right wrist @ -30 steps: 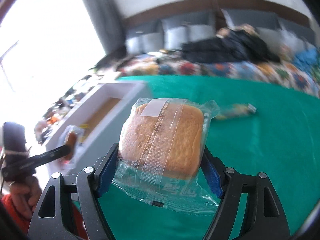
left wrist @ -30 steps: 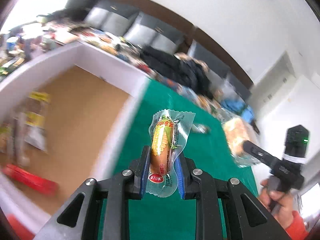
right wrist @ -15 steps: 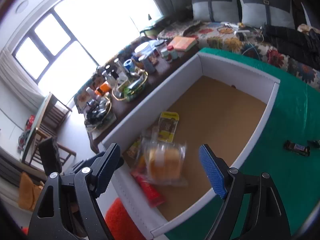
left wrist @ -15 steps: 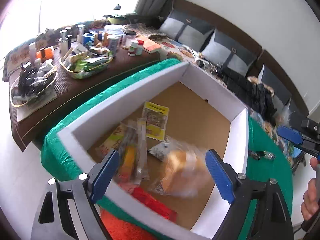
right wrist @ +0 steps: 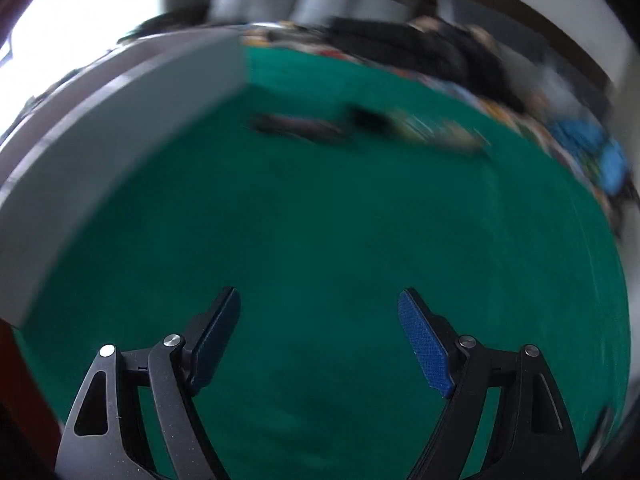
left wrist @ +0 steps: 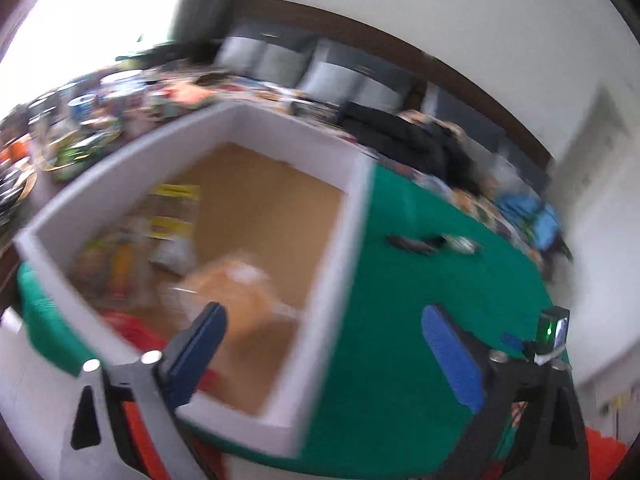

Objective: Organize snacks

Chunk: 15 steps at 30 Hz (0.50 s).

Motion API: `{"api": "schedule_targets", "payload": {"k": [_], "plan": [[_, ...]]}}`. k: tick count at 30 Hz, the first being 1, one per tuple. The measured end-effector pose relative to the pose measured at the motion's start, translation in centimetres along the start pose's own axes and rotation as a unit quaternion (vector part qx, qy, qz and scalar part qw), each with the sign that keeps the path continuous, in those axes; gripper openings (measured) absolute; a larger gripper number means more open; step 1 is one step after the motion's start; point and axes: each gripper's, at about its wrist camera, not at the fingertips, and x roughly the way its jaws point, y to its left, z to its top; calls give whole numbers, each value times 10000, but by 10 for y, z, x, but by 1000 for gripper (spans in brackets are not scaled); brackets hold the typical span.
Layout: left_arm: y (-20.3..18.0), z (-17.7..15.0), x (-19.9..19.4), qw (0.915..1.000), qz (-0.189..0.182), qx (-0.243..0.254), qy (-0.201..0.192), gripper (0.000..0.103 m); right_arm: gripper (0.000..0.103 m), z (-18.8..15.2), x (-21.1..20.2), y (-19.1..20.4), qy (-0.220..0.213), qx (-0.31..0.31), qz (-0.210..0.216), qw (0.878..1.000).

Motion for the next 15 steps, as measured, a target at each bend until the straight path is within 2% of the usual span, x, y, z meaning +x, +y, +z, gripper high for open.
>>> {"api": "schedule_targets", "payload": {"k": [3, 6, 10, 15], "plan": [[-51, -13, 39, 9978, -274, 492, 357, 102, 84, -38, -6, -77, -110, 739, -352, 9966], [-101, -33, 102, 9908, -175, 1138, 712, 102, 84, -59, -7, -126, -90, 1077, -661, 9919], [-130, -45, 175, 9829, 391, 1487, 1015, 102, 84, -76, -9, -155, -196, 1277, -785, 9885], [-143, -49, 231, 9800, 721, 1462, 1142, 101, 84, -88, -7, -159, -291, 1621, -413, 9855]]}}
